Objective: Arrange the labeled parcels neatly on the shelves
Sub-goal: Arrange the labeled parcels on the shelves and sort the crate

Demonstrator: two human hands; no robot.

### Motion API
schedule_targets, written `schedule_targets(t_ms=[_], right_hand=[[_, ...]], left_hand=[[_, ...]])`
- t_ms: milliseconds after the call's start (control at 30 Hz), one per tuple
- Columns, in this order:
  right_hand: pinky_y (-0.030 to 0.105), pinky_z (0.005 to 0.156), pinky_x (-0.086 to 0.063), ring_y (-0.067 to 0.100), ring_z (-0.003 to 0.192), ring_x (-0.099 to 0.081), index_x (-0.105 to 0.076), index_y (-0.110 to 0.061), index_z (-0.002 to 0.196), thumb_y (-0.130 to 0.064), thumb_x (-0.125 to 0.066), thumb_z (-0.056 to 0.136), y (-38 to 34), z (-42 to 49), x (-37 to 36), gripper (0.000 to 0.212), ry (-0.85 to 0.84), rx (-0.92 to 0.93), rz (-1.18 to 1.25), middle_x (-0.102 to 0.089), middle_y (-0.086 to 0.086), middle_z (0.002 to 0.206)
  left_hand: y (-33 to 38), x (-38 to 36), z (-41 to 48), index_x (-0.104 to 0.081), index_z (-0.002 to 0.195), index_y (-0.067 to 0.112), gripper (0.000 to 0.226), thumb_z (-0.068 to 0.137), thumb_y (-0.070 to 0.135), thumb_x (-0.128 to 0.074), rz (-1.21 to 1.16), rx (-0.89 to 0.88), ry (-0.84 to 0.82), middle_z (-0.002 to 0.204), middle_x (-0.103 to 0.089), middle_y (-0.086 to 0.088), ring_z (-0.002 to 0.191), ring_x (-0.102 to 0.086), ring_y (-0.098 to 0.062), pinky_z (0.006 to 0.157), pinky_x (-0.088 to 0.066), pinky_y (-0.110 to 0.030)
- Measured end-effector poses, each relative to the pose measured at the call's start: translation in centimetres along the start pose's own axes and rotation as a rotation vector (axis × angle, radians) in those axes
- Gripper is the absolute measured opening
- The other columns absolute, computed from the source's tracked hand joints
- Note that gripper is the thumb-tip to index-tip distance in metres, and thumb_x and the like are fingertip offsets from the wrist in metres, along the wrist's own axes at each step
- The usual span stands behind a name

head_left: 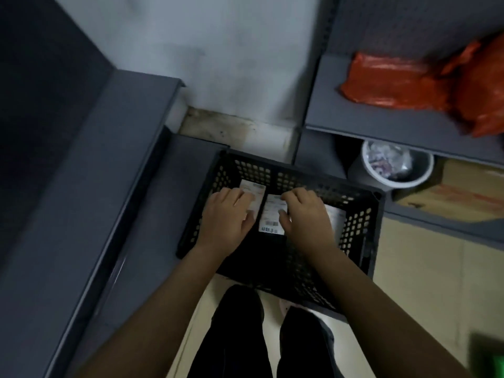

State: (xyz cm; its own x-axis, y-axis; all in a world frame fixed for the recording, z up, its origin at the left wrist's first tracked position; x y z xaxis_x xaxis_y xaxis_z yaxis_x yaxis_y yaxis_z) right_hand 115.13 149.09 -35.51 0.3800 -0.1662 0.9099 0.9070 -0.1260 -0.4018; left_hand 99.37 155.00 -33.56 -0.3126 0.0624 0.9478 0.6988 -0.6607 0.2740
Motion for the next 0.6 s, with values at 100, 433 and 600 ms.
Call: schedule_targets(t_ms=[100,433,600], right_hand=[[0.042,0.069,-0.049,0.034,0.081,-0.056,-0.063,-0.005,0.095,-0.010,-0.073,0.076,-2.7,0.3,0.7,0.022,-0.033,0.120,0.041,-0.059,0.013,0.091],[0.042,0.070,-0.049,0.035,0.083,-0.056,-0.062,-0.007,0.095,-0.008,-0.071,0.075,-18.5,-5.2,1.9,0.023,-0.221,0.649,0.181,-0.059,0.014,0.093],[0.042,0.078,-0.050,0.034,0.091,-0.057,-0.064,-0.012,0.101,-0.013,-0.072,0.076,-27.5,-12.7,1.6,0.027,-0.350,0.948,0.190,-0.059,0.010,0.098]], left_hand=[[0.1,3.0,-3.4,-0.065,0.101,0.011,0.025,0.082,0.025,-0.057,0.036,0.149,0.084,0.091,-0.062,-0.005,0.084,-0.055,-0.024,0.070,-0.045,-0.036],[0.7,11.8,-22.0,-0.063,0.108,0.015,0.032,0.082,0.031,-0.053,0.183,0.762,0.199,0.101,-0.063,-0.004,0.091,-0.059,-0.028,0.078,-0.048,-0.037],[3.3,15.5,-33.9,-0.062,0.110,0.016,0.038,0.082,0.036,-0.047,0.258,1.070,0.277,0.102,-0.064,-0.004,0.091,-0.058,-0.029,0.075,-0.049,-0.037]])
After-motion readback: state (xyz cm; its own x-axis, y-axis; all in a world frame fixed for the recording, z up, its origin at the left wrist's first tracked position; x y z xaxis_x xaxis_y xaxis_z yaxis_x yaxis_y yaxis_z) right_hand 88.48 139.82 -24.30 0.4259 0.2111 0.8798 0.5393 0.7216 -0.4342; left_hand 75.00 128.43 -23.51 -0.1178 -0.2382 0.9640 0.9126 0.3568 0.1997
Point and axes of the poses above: each hand's wrist, its own z-axis towards the middle knuckle, its own x-axis out of the back of the hand, y = z × x, the point moved 4 cm from there along z, towards the middle knuckle
